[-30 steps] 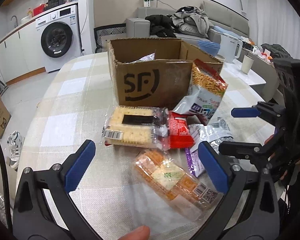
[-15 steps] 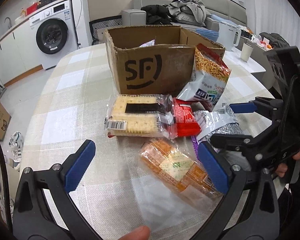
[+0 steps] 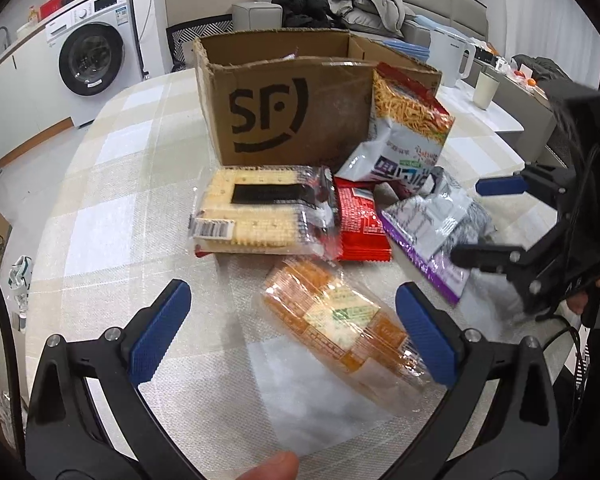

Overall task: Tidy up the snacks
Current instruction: 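Move the left gripper to the orange pastry pack while the right gripper approaches the white-purple bag, then close the left gripper on the orange pastry pack while the right gripper grasps the white-purple bag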

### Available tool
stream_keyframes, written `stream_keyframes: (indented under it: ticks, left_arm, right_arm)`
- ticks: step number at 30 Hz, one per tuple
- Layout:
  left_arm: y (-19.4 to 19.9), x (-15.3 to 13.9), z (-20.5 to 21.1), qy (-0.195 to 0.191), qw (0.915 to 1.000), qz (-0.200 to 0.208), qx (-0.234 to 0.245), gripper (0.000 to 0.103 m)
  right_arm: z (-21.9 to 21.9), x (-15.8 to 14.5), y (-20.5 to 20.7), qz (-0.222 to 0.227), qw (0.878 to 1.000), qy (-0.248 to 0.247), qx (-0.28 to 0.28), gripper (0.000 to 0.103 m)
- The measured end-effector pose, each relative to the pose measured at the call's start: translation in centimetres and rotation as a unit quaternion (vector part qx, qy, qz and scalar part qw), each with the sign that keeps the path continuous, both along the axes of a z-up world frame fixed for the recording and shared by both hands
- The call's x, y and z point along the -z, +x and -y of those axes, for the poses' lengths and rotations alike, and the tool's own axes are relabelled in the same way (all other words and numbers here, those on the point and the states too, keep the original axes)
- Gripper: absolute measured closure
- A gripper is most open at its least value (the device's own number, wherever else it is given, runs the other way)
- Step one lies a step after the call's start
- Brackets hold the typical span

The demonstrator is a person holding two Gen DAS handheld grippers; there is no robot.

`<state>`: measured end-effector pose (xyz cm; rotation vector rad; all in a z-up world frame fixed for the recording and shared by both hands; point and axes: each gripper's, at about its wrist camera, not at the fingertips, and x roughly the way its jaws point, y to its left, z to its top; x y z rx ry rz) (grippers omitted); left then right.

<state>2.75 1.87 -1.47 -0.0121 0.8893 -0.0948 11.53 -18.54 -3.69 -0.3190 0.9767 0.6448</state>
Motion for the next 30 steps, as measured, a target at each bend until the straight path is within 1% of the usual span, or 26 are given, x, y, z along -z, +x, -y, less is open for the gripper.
stream_keyframes:
  ticks: [4,9,13,17,19,22,25,27,29,30]
  left_arm:
    - [0.1,0.4,0.4,0.001,1.0,-0.005,0.006,0.001]
    - [0.1,0.9,0.5,0.0,0.9999,-0.014,0.008,0.001]
    - [0.3,1.3,0.5,-0.003,0.9997,-0.024,0.008,0.001]
    - [0.4,1.4,0.1,-0.006,0.9994,-0.033,0.009,0.001]
    - [0.4,1.5,0.0,0.008,0.9991,-0.041,0.01,0.001]
    - [0.4,1.4,-0.5,0.015,0.9989,-0.043,0.003,0.001]
    - [0.6,1.4,-0.5,0.005,0.9989,-0.047,-0.001,0.001]
    - [0.8,1.6,-0.4,-0.007,0.9983,-0.058,0.002,0.001]
    - [1.1,2.0,-0.2,-0.004,0.9974,-0.072,0.002,0.001]
    - [1.1,2.2,-0.1,-0.005,0.9971,-0.076,0.003,0.002]
  right_arm:
    - [-0.5,-0.2,-0.4,0.001,1.0,0.01,-0.014,0.001]
    - [-1.9,0.6,-0.9,-0.001,1.0,0.002,-0.017,0.001]
    - [-2.9,1.5,-1.0,0.008,1.0,-0.025,-0.011,0.001]
    - [-2.6,2.3,-1.4,0.006,0.999,-0.032,-0.014,0.001]
    - [-2.5,2.5,-1.3,0.004,0.999,-0.034,-0.017,0.001]
    - [-1.2,2.5,-1.0,0.0,0.999,-0.036,-0.016,0.001]
    - [-0.6,2.5,-0.9,-0.001,0.999,-0.035,-0.014,0.001]
    - [-0.8,2.6,-1.0,0.001,0.999,-0.035,-0.017,0.001]
    - [-1.0,2.6,-1.1,0.001,0.999,-0.034,-0.019,0.001]
    - [-0.3,2.4,-1.0,0.001,0.999,-0.033,-0.02,0.001]
